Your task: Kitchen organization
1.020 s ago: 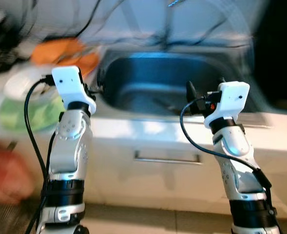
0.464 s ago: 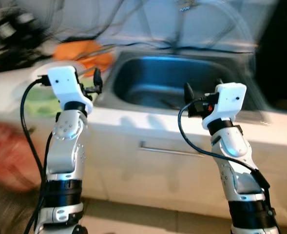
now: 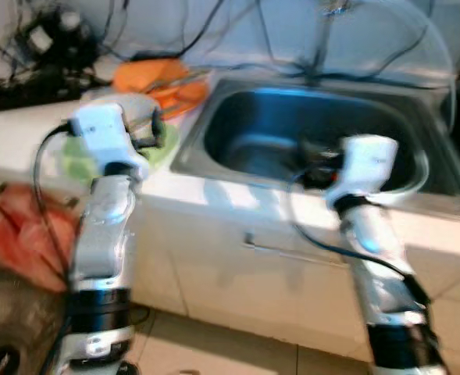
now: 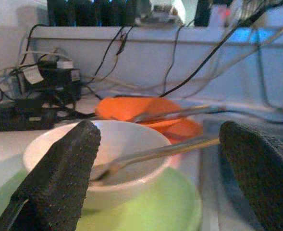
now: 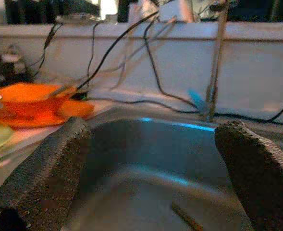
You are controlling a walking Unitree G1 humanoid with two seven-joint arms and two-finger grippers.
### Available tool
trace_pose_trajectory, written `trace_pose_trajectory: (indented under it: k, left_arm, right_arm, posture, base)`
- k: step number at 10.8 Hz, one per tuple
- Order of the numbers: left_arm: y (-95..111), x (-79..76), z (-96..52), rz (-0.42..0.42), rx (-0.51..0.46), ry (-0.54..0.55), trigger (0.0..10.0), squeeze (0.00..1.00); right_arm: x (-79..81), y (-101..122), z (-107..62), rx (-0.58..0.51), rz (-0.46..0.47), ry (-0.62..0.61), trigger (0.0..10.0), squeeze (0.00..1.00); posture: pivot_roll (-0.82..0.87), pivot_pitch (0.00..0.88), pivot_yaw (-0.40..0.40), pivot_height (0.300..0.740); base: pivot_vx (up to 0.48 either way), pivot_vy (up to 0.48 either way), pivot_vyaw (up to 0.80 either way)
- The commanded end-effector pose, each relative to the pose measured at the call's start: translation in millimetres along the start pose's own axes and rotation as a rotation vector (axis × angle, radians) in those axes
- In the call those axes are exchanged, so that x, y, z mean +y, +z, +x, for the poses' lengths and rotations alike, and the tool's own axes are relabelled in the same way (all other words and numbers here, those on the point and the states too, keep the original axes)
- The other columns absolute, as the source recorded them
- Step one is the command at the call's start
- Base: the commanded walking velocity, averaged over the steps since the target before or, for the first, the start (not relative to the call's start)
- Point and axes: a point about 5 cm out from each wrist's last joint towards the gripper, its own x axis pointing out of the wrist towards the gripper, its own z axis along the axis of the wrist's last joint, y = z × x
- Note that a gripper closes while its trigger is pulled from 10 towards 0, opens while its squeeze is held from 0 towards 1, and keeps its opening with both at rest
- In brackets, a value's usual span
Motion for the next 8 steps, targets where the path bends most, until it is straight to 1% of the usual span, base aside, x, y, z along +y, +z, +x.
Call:
trace_pose_trajectory:
  k: [1, 3, 4, 7, 8]
  left_arm:
    - [1.7, -10.5, -0.2, -0.013, -0.002, -0.025, 10.0, 0.0]
    - [1.4, -10.1, -0.3, -0.02, -0.003, -0.025, 10.0, 0.0]
    - [0.7, -12.6, -0.2, -0.014, 0.004, -0.044, 10.0, 0.0]
    - [-0.9, -11.9, -0.5, -0.008, 0.01, -0.035, 10.0, 0.0]
    - [-2.4, -14.5, -1.3, -0.001, 0.017, -0.046, 10.0, 0.0]
  right_arm:
    - [-12.0, -0.5, -3.6, 0.003, -0.026, -0.039, 10.0, 0.0]
    - [-11.6, -1.7, -3.7, 0.006, -0.026, -0.039, 10.0, 0.0]
    - [-11.5, -2.3, -3.8, 0.007, -0.025, -0.041, 10.0, 0.0]
    - [-11.6, -2.1, -3.7, 0.006, -0.025, -0.044, 10.0, 0.0]
    - [-11.8, -2.1, -3.5, 0.006, -0.022, -0.048, 10.0, 0.0]
  posture:
    - [0.1, 0.009, 0.018, 0.74]
    - [0.1, 0.007, 0.019, 0.74]
    - [0.1, 0.007, 0.022, 0.74]
    - [0.1, 0.01, 0.021, 0.74]
    - [0.1, 0.011, 0.021, 0.74]
  base:
    - [0.285, 0.3, 0.0]
    - [0.261, 0.307, 0.0]
    - [0.0, 0.0, 0.0]
    - [0.0, 0.0, 0.0]
    - [0.0, 0.0, 0.0]
